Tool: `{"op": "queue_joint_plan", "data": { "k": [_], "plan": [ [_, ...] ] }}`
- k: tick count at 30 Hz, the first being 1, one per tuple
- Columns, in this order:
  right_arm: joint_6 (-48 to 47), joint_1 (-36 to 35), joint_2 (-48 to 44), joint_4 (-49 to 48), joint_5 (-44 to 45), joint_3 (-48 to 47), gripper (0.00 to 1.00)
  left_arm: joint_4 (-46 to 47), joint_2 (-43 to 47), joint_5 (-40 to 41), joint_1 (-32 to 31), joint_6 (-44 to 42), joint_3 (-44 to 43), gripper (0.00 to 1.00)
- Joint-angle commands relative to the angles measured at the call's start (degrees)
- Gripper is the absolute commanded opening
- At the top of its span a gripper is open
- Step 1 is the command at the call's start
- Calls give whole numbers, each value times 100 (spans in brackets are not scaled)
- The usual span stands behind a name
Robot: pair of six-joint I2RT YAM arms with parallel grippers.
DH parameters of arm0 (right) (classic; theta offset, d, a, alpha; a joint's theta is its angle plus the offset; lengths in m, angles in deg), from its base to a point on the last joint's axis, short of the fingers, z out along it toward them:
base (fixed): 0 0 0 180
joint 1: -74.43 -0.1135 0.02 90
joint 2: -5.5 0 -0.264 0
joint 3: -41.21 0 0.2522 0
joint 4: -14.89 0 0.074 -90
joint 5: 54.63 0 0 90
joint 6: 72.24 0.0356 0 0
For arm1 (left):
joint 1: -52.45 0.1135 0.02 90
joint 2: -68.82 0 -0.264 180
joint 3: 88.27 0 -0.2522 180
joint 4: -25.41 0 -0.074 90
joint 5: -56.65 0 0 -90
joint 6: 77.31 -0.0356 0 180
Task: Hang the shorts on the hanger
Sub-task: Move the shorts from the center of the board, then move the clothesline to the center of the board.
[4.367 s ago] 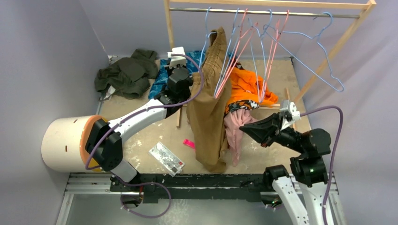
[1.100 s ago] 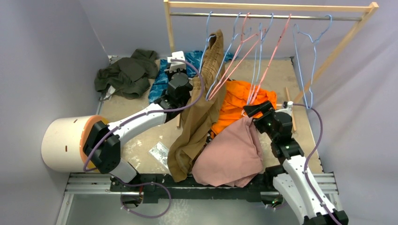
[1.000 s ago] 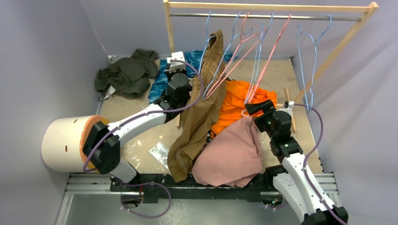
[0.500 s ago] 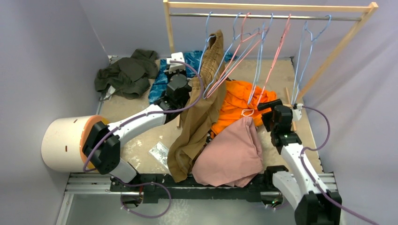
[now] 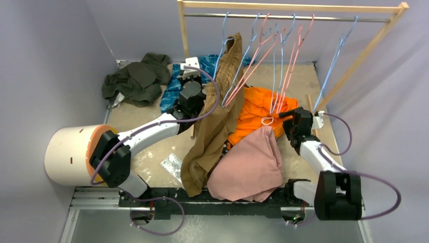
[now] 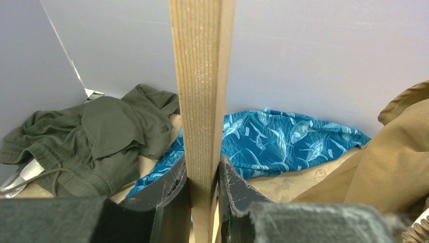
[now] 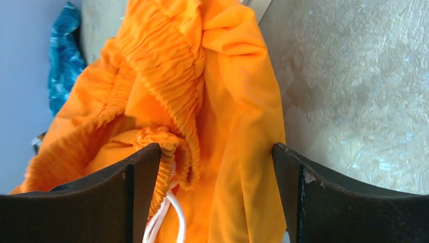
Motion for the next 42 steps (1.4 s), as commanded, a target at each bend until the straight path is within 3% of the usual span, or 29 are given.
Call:
{"op": "queue_joint_plan", "data": {
  "k": [1, 8, 14, 29, 42],
  "plan": [
    [-101, 78, 662, -617, 189, -335, 83, -187, -413, -85, -39, -75, 112, 0],
    [-168, 105, 1469, -1336, 75, -472, 62, 216, -706, -161, -29, -206, -61, 0],
    [-205, 161, 1986, -1706, 32, -792, 55, 295, -1173, -399, 45, -77, -458, 0],
    [-582, 298, 3377, -1638, -273, -2324, 52, 201, -2297, -580, 305, -30, -1608, 0],
    [-1071, 379, 3937, -1706, -1037, -3182, 51, 28, -3023, -675, 387, -174, -2510, 0]
  ]
}}
